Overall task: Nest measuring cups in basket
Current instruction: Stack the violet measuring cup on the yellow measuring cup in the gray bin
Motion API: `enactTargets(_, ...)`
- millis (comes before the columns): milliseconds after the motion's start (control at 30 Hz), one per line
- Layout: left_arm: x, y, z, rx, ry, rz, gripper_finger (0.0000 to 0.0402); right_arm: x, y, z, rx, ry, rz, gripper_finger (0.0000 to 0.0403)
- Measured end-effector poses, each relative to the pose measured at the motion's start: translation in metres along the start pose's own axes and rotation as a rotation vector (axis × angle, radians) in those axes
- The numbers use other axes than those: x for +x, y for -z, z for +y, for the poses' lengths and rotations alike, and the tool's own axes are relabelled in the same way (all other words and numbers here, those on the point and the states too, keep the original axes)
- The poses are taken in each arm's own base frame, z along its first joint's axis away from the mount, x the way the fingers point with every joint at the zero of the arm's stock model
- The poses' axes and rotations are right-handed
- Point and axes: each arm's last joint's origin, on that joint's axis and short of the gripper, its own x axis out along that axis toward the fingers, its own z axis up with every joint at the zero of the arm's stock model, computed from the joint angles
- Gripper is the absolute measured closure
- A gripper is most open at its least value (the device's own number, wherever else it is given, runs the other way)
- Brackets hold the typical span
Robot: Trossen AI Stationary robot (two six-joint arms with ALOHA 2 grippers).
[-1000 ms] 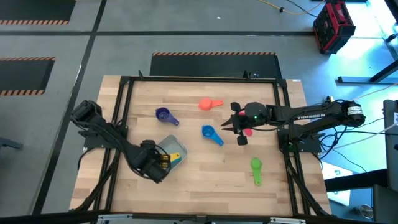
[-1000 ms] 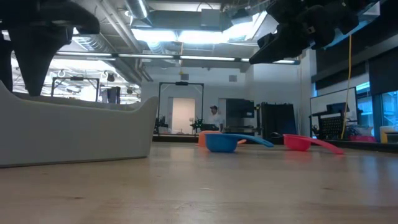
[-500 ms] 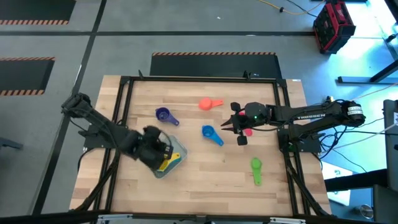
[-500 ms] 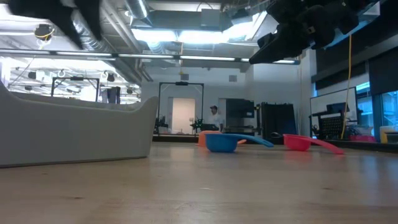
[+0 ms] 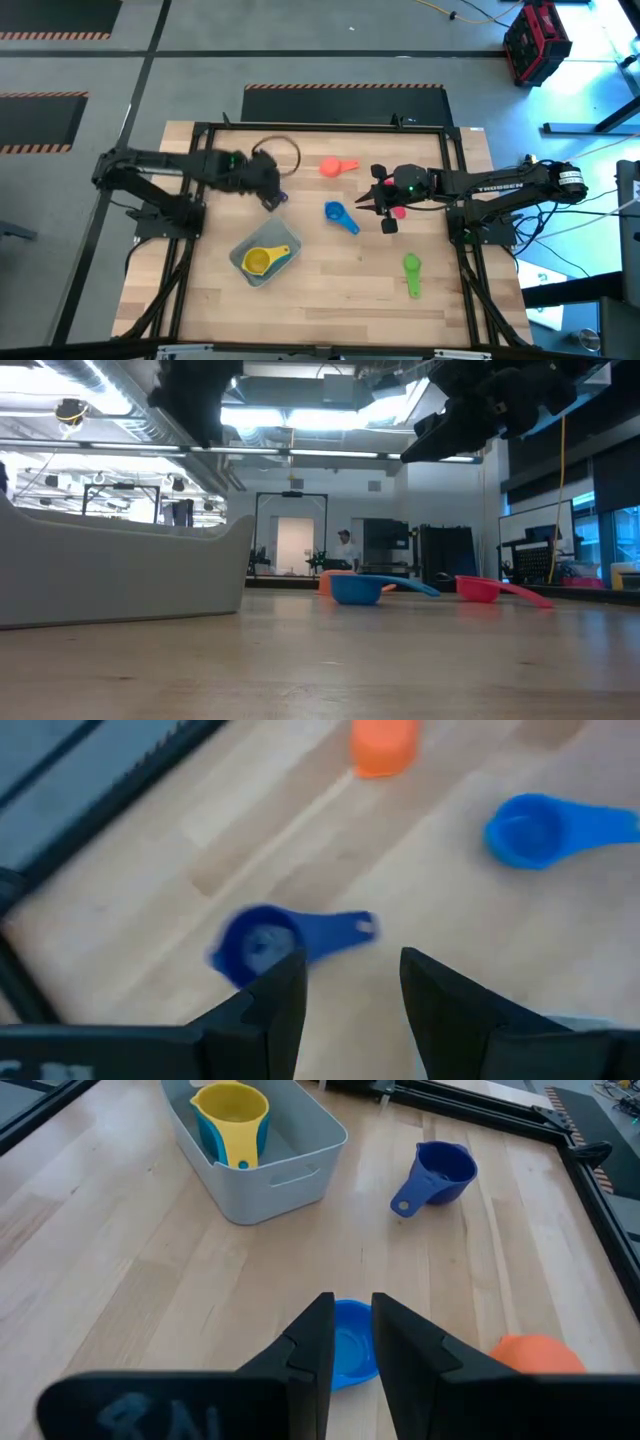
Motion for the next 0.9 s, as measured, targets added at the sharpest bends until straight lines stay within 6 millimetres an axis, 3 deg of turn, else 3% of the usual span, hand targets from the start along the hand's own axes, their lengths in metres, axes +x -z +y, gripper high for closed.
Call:
enactTargets(200,0.019,-0.025,0.039,0.101,-0.064,0.045,0.0247,0.0,0.0,0.0,0.0,0.0,0.0,0.0327)
enactTargets(467,0.033,-0.044,0.086,0.202,-0.154,0.089,0.0247,0.0,0.0,0.0,0.0,0.0,0.0,0.0327)
enactTargets(900,0.047,-0.057,0.127,0.428,-0.03,0.12,0.0247,0.0,0.0,0.0,0.0,0.0,0.0,0.0327)
